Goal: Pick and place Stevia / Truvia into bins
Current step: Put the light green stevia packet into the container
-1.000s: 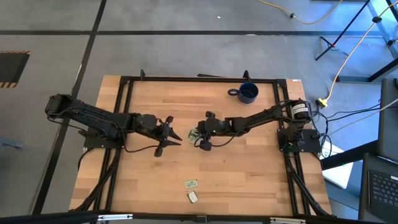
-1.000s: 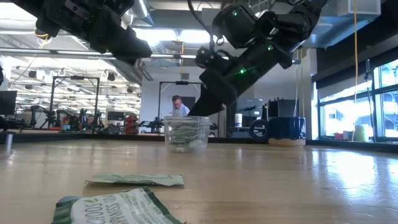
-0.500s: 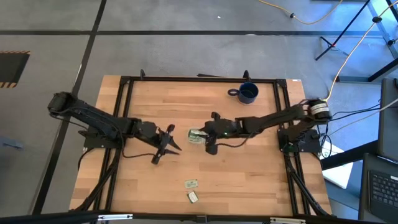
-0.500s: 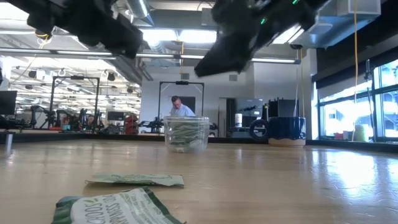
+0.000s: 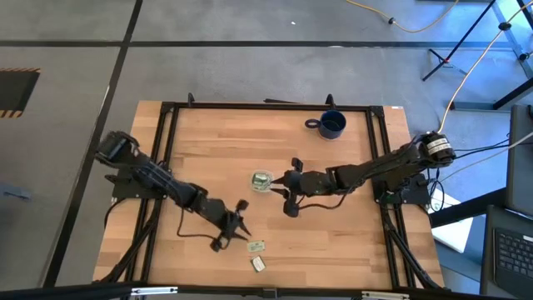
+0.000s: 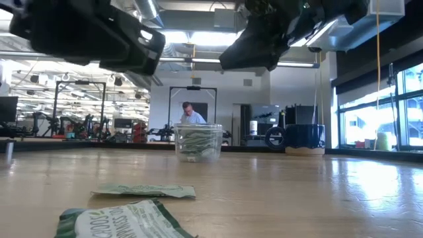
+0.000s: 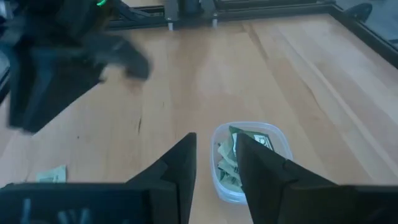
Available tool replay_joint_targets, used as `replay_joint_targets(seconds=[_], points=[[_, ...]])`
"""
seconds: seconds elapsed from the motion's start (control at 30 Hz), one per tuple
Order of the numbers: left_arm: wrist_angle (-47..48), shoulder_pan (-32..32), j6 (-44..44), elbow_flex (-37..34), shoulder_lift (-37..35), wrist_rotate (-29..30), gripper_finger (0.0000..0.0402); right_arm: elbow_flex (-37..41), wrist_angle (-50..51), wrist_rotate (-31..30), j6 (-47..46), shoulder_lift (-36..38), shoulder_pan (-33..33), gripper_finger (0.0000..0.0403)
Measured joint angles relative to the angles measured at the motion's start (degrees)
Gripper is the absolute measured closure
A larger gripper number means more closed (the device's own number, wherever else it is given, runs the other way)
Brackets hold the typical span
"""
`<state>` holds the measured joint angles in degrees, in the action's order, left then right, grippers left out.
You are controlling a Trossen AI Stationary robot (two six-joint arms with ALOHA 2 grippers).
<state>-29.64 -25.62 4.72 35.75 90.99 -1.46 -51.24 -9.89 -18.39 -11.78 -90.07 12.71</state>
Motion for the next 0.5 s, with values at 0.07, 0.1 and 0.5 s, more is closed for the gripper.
replay_joint_targets(seconds=[0.07,0.1,0.5], points=[[0.8,-0.9,0.0,1.9,2.7,-0.2,0.0333,0.0,0.1,0.0,0.0,-0.1,0.0,0.0286],[1.6,-1.2,0.0,3.0,4.0,-0.1,0.0332,0.0,0.0,0.0,0.0,-0.1,0.0,0.0286],[13.4,-1.8,-0.7,13.5,15.2,0.0,0.0335,0.0,1.6,0.0,0.0,-0.1,0.0,0.0286]])
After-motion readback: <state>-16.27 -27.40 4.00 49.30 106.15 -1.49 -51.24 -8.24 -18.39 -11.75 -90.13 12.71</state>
